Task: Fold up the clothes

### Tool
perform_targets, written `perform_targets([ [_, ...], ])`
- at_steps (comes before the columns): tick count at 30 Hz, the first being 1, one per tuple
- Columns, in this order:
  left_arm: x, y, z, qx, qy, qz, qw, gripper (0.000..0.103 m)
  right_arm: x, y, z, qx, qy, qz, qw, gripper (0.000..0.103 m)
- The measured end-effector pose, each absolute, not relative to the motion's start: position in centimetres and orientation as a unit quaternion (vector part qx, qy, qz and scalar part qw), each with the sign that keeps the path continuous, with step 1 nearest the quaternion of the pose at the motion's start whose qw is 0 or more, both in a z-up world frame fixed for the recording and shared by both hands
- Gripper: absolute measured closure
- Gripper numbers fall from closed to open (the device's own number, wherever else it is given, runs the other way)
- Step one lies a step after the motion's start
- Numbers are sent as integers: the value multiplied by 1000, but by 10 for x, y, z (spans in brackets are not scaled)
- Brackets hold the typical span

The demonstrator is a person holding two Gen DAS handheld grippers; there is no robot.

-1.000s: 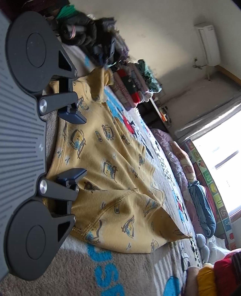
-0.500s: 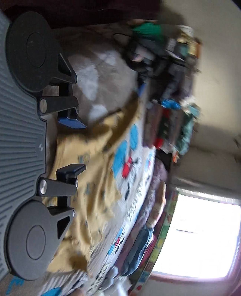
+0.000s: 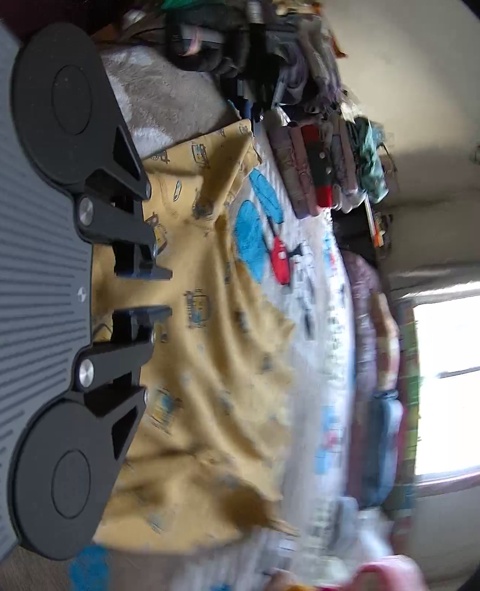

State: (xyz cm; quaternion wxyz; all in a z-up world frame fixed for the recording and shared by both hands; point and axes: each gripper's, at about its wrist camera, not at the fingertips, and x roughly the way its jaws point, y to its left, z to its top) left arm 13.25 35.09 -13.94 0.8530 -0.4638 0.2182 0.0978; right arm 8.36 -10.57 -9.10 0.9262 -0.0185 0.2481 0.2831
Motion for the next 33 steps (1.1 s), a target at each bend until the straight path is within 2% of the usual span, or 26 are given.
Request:
perform_targets([
  [2,132,354,-140,-476,219,94,847,80,57,-95,-80,-85,197,301,929,72],
  [4,130,356,-140,-486,220,90,841,78,29,-74,-76,-176,160,337,911,69],
  [7,124,355,-134,-477,231,90,843,75,-6,-30,-91,-347,116,368,855,69],
  [10,116,354,-129,-463,246,88,847,71,-15,0,-113,-473,93,347,805,70],
  [16,107,356,-130,-471,247,72,844,71,-5,19,-127,-574,88,329,745,71],
  [17,108,357,-132,-473,246,72,843,71,-3,19,-130,-584,87,328,737,74],
  [18,110,358,-133,-475,245,72,842,71,-1,20,-130,-587,87,330,734,79],
  [22,120,356,-135,-468,242,65,847,73,7,25,-132,-586,92,334,733,86],
  [23,123,354,-134,-460,242,64,852,81,10,25,-129,-573,98,337,741,92],
  [24,126,352,-134,-450,243,63,857,95,14,24,-124,-549,108,344,754,93],
  [27,129,351,-122,-432,211,52,875,97,27,11,-92,-405,155,377,818,94],
  [30,126,357,-105,-417,180,45,890,97,50,-27,-58,-163,216,430,862,94],
  [31,128,358,-107,-415,187,50,889,96,52,-33,-58,-154,220,436,859,94],
  [33,135,358,-115,-406,222,66,884,96,50,-26,-69,-208,232,442,841,94],
])
